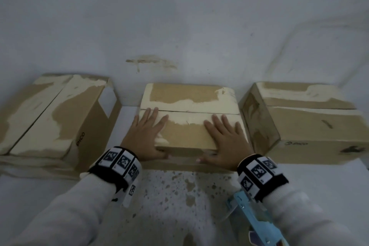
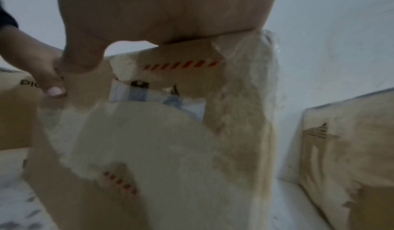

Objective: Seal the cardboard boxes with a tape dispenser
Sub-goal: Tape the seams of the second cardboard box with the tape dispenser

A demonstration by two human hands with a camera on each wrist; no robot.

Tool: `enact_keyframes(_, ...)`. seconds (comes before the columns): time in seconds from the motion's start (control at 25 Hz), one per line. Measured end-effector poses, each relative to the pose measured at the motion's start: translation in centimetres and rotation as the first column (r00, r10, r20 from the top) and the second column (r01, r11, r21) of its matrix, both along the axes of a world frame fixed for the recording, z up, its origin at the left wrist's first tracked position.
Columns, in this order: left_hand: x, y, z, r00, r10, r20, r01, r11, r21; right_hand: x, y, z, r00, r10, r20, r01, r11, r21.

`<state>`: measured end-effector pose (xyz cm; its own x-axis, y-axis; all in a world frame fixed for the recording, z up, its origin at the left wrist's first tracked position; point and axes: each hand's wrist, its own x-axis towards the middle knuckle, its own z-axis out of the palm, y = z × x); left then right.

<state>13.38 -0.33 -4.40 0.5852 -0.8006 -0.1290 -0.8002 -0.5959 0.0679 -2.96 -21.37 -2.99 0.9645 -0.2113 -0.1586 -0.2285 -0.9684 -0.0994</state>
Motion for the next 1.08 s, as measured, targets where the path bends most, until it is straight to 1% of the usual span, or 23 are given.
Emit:
enact_keyframes(0.08, -0.2, -1.3, 0.0, 1.0, 0.007, 0.002, -0.007, 1.0, 0.011, -0.6, -1.3, -0.3, 1.0, -0.013, 0.021, 0.013, 1.0, -0.024)
enact_keyframes(0.24, -1.2, -5.0, -0.1, 1.0, -0.005, -0.006, 0.005, 1.0, -0.003, -1.7, -5.1, -0.5, 0.999, -0.043, 0.018, 0.044, 0.998, -0.036)
enact_keyframes(0.36, -1.5, -7.9, -0.1, 1.0, -0.006, -0.008, 0.006, 1.0, -0.019, -1.8, -7.8, 0.0, 0.998, -0.069, -0.003, 0.069, 0.997, -0.024)
enact_keyframes(0.48, -1.6, -9.2, -0.1, 1.0, 0.005, 0.01, -0.005, 1.0, -0.024, -1.4, -9.2, 0.7, 0.997, -0.065, -0.029, 0.065, 0.998, 0.002)
enact_keyframes(0.6, -1.8, -9.5, -0.1, 1.0, 0.004, 0.025, -0.004, 1.0, -0.02, -1.3, -9.6, 0.7, 0.998, -0.059, -0.021, 0.059, 0.998, -0.008)
enact_keyframes(0.92, -1.4, -9.5, 0.4, 0.999, 0.013, -0.03, -0.012, 0.999, 0.035, -0.9, -8.7, 0.8, 0.994, -0.09, -0.065, 0.088, 0.996, -0.023)
enact_keyframes(1.0, -1.8, -9.5, 0.9, 0.999, 0.033, -0.032, -0.031, 0.998, 0.052, -0.9, -8.3, 0.9, 0.99, -0.111, -0.085, 0.11, 0.994, -0.015)
enact_keyframes(1.08, -2.6, -9.4, 1.4, 0.997, 0.064, -0.036, -0.063, 0.997, 0.036, -1.0, -7.7, 1.2, 0.987, -0.134, -0.092, 0.134, 0.991, -0.011)
